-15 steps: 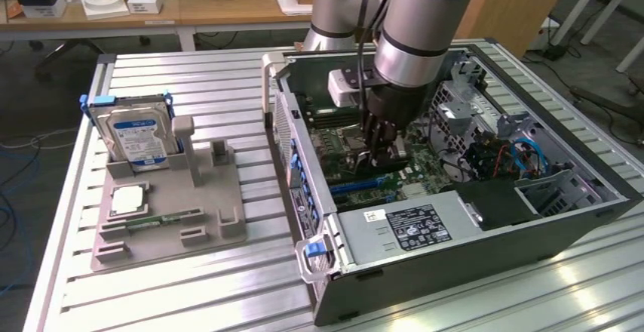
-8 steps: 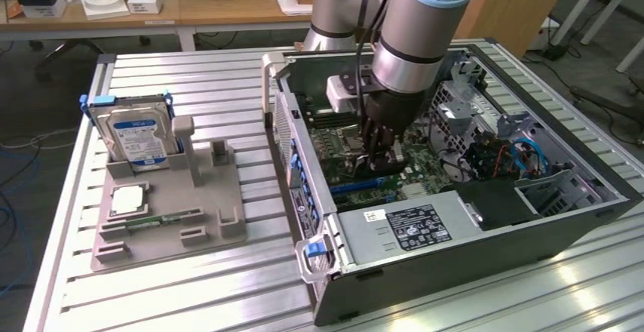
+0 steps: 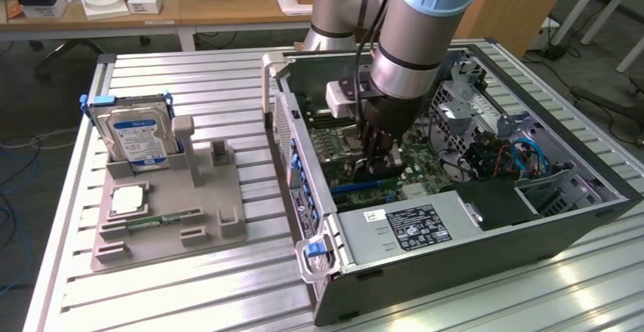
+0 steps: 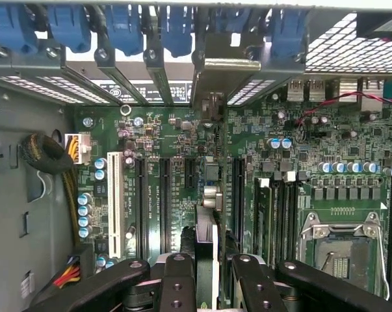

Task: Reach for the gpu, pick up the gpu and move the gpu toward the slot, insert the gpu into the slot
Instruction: 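Insert the gpu into the slot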

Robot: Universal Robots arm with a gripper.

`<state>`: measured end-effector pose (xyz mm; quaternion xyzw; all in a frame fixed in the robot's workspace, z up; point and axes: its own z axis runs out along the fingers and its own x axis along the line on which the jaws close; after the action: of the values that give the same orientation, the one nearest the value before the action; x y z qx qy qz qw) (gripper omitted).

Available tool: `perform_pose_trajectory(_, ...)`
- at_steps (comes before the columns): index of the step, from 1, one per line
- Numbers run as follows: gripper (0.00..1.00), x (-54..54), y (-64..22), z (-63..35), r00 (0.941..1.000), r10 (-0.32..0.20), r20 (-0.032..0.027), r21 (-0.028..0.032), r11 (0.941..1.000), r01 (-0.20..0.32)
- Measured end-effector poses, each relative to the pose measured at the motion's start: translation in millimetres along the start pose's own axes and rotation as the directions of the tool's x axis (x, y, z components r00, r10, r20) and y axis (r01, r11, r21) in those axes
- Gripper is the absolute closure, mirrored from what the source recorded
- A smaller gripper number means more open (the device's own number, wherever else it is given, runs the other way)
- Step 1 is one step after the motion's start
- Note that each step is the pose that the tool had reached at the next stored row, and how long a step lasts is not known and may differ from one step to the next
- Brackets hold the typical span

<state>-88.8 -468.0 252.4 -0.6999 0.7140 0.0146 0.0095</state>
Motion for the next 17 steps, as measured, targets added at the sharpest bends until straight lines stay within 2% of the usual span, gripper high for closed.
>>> perform_pose_trajectory(17, 0.73, -1.0, 3.0, 7.1, 1.0, 0.0, -0.0001, -0.0001, 1.0, 0.0)
